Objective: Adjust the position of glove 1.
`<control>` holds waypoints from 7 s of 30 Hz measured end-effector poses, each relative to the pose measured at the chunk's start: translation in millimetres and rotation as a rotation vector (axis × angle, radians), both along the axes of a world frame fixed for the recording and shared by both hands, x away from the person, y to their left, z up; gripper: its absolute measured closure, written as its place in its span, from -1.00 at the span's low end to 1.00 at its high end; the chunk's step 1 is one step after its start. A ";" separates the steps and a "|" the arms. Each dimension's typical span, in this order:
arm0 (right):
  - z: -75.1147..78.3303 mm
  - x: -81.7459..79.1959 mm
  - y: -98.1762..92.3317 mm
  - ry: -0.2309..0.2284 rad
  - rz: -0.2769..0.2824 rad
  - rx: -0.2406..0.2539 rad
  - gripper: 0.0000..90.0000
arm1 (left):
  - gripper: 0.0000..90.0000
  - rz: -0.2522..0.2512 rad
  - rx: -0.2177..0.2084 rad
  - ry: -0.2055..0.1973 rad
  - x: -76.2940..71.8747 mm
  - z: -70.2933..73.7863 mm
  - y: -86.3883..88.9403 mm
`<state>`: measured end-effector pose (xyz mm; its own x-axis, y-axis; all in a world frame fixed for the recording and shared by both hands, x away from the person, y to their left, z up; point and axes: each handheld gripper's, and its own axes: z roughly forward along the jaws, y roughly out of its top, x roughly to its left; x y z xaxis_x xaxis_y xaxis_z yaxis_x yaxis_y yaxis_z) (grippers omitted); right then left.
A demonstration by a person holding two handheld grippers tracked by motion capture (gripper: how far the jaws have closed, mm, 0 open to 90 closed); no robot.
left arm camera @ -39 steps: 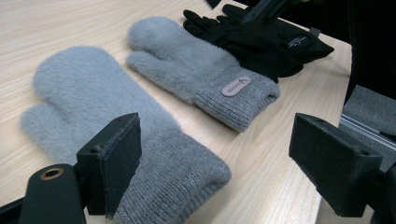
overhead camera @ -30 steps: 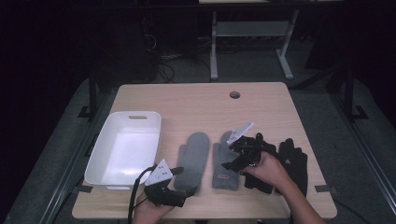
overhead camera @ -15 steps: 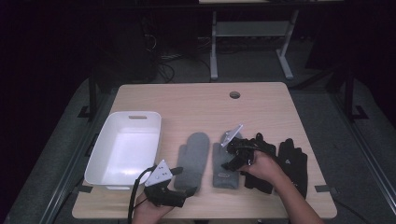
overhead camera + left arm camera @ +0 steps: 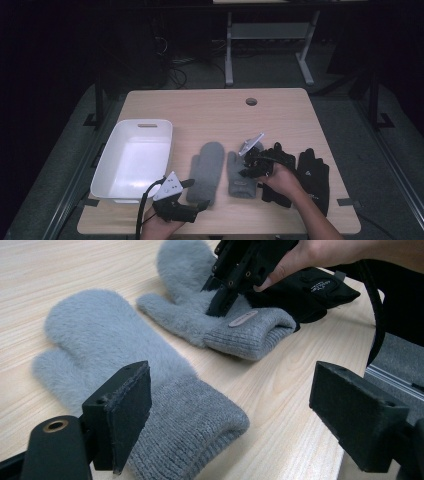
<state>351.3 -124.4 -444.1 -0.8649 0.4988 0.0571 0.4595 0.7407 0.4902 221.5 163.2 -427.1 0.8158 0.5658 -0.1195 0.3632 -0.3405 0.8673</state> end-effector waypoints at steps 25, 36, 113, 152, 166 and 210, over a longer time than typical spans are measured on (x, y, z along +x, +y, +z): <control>68.9 -16.0 17.9 -0.036 0.023 0.139 0.84 | -0.63 0.050 -0.038 -0.045 -6.3 11.2 6.5; 78.7 -7.2 72.9 -0.002 0.120 0.178 0.84 | -0.61 0.107 -0.050 -0.053 -4.7 18.6 17.8; -19.1 58.8 50.1 0.300 -0.395 0.401 -0.21 | -0.61 0.098 -0.028 -0.005 -2.4 15.7 10.2; 0.5 22.2 -11.2 0.242 -0.368 0.614 0.74 | -0.57 0.098 -0.040 0.058 10.7 15.0 -5.4; -5.9 15.4 -49.4 0.214 -0.405 0.589 0.74 | -0.53 0.170 -0.038 0.225 41.6 8.0 -21.8; -18.5 18.6 -55.1 0.220 -0.423 0.580 0.73 | -0.06 0.090 -0.101 0.667 77.4 -27.1 -26.4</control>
<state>369.9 -179.5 -462.6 -0.5444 0.6232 0.5615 0.7802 0.1304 0.6118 298.9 136.9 -454.2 0.4991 0.5879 -0.6366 0.8547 -0.2130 0.4734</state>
